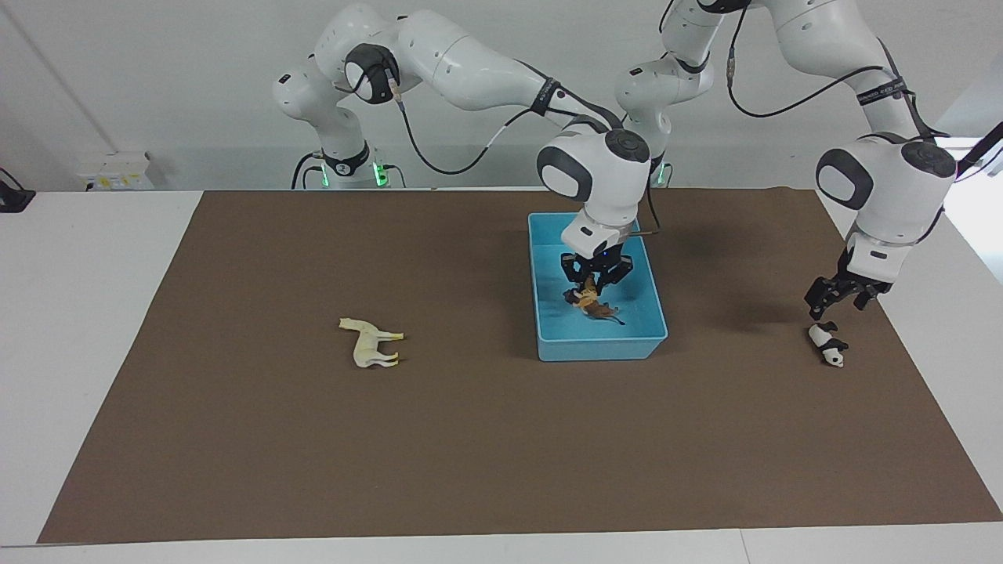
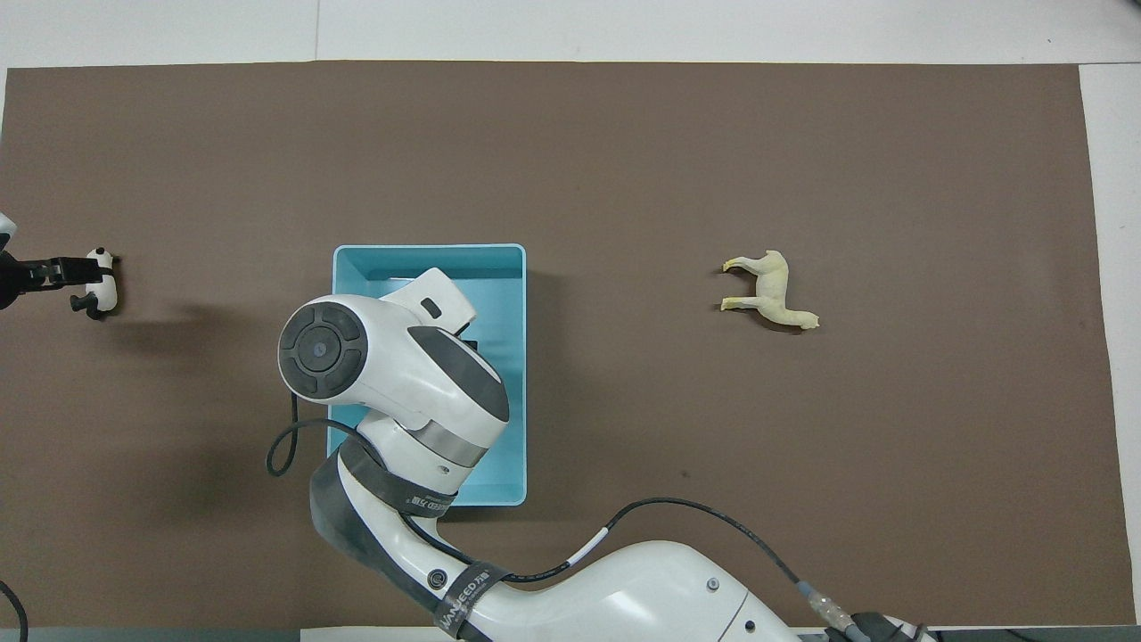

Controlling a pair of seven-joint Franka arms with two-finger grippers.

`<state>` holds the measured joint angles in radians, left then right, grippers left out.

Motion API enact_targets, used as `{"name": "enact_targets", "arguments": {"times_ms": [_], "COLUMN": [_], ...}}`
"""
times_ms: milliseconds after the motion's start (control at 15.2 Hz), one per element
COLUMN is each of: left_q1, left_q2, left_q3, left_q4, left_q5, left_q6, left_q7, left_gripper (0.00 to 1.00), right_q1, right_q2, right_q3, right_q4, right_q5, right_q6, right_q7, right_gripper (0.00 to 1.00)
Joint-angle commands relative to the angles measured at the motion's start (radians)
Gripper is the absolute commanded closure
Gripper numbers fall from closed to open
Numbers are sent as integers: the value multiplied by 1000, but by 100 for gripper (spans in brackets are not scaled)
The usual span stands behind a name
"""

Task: Put all toys into storage box

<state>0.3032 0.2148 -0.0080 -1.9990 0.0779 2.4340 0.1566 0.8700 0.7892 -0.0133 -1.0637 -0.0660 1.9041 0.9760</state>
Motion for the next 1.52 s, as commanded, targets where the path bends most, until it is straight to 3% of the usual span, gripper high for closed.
{"name": "enact_targets", "arguments": {"times_ms": [0,264,462,660,924,1122,1254,1452], "left_q1": [19,39,43,40,40,40,40,40], "left_q2": [107,136,144,144,143,140,138,140], "left_q3": [-13,-13,-13,-13,-12,-12,-12,-12], "left_q4": [95,83,45,13,-3,-17,-17,-11], "left_q5": [19,11,11,11,11,11,11,13], "left_q6": [20,46,75,99,97,97,96,91], "left_q7": [37,34,35,31,34,35,35,34], "left_gripper": [0,0,0,0,3,20,39,59], "right_q1": [0,-40,-149,-278,-452,-532,-581,-586], "right_q2": [-4,-62,-145,-229,-292,-329,-381,-455], "right_q3": [-5,-11,-13,-16,-14,-13,-11,-13], "right_q4": [33,36,21,-82,-234,-350,-500,-762], "right_q5": [-2,-3,-9,-9,-6,3,8,8], "right_q6": [-54,-132,-181,-201,-145,-45,79,315], "right_q7": [19,16,-74,-343,-503,-548,-589,-617], "right_gripper": [0,0,0,0,0,0,0,0]}}
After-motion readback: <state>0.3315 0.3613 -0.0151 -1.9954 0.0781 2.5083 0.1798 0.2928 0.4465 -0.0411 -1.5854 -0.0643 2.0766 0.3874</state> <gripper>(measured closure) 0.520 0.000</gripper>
